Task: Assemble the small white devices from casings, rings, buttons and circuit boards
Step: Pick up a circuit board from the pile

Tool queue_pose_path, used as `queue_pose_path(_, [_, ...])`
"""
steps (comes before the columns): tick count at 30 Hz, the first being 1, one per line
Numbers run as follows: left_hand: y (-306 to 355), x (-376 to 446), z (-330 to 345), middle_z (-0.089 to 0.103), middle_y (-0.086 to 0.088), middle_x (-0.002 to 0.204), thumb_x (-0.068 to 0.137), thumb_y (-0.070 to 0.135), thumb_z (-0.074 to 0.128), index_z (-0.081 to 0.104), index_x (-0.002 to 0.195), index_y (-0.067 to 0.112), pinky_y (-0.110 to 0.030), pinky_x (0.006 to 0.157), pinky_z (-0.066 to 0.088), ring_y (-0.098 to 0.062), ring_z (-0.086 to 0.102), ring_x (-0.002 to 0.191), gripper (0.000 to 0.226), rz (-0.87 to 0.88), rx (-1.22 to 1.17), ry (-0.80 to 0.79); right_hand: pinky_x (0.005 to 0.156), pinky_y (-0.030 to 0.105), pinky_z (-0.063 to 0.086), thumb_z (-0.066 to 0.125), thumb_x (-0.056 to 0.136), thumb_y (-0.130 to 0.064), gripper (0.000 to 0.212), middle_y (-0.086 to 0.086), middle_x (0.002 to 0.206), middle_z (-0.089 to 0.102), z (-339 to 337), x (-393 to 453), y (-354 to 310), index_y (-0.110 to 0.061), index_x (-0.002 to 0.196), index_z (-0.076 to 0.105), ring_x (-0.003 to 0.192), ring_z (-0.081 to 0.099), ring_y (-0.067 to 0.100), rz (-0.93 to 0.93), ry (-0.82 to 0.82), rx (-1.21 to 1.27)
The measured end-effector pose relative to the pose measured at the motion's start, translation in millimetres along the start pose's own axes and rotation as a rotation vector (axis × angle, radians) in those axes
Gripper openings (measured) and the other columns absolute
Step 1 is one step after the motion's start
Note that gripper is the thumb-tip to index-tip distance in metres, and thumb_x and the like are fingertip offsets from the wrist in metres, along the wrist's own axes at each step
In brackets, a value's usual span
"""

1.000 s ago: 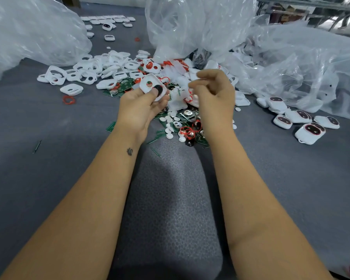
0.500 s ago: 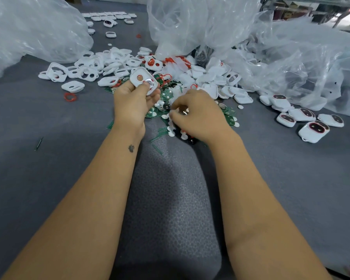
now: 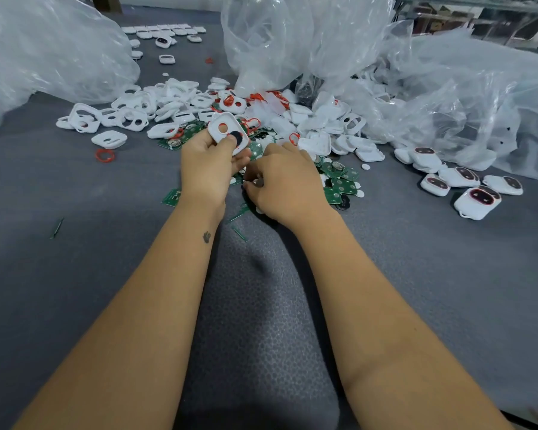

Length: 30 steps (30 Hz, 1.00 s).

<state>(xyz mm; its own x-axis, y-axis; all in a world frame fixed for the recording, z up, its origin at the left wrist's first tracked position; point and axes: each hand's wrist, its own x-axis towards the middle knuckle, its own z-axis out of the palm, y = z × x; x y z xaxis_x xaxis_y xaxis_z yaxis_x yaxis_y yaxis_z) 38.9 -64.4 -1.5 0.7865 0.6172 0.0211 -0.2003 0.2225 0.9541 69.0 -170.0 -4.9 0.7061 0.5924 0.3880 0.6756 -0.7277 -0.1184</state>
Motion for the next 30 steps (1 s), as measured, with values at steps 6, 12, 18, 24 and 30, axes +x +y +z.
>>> queue_pose_path(6, [-0.6, 0.6, 0.9, 0.068, -0.008, 0.087, 0.095, -0.001, 0.047, 0.065, 0.090, 0.012, -0.017, 0.060, 0.053, -0.008, 0.065, 0.061, 0.023, 0.017, 0.018, 0.002, 0.075, 0.033, 0.032, 0.054, 0.089, -0.023, 0.022, 0.006, 0.097, 0.059, 0.5, 1.3, 0.4, -0.015, 0.098, 0.073, 0.100, 0.049, 0.028, -0.010, 0.063, 0.069])
queue_pose_path(12, [-2.0, 2.3, -1.6, 0.071, -0.004, 0.074, 0.092, 0.000, 0.048, 0.067, 0.083, 0.013, -0.019, 0.060, 0.053, -0.012, 0.069, 0.064, 0.025, -0.009, 0.006, -0.027, 0.065, 0.028, 0.048, 0.061, 0.083, -0.012, 0.013, -0.010, 0.065, 0.062, -9.0, -1.6, 5.7, -0.020, 0.085, 0.072, 0.068, 0.060, 0.013, 0.314, 0.289, 0.657])
queue_pose_path(18, [-6.9, -3.0, 4.0, 0.072, -0.004, 0.086, 0.092, -0.002, 0.053, 0.068, 0.088, 0.015, -0.018, 0.062, 0.054, -0.016, 0.070, 0.067, 0.023, -0.027, 0.167, -0.193, 0.074, 0.029, 0.054, 0.061, 0.080, 0.003, 0.026, 0.000, 0.072, 0.067, -17.6, 0.2, 15.8, -0.022, 0.075, 0.067, 0.074, 0.066, 0.019, 0.428, 0.402, 1.097])
queue_pose_path(24, [-6.4, -8.5, 8.4, 0.073, 0.002, 0.073, 0.092, -0.002, 0.049, 0.069, 0.083, 0.021, -0.018, 0.055, 0.054, -0.009, 0.063, 0.057, 0.032, -0.018, 0.265, -0.305, 0.065, 0.021, 0.052, 0.062, 0.080, 0.009, 0.024, -0.001, 0.070, 0.063, -21.4, 0.8, 25.1, -0.015, 0.084, 0.067, 0.065, 0.062, 0.008, 0.437, 0.385, 1.189])
queue_pose_path(30, [-7.5, -10.3, 8.6, 0.076, -0.001, 0.082, 0.092, -0.004, 0.049, 0.071, 0.089, 0.018, -0.021, 0.068, 0.057, -0.017, 0.073, 0.084, 0.031, -0.030, 0.216, -0.374, 0.065, 0.019, 0.050, 0.066, 0.081, 0.007, 0.025, -0.005, 0.068, 0.070, -23.1, -0.1, 28.4, -0.017, 0.077, 0.072, 0.067, 0.064, 0.006, 0.399, 0.335, 1.242])
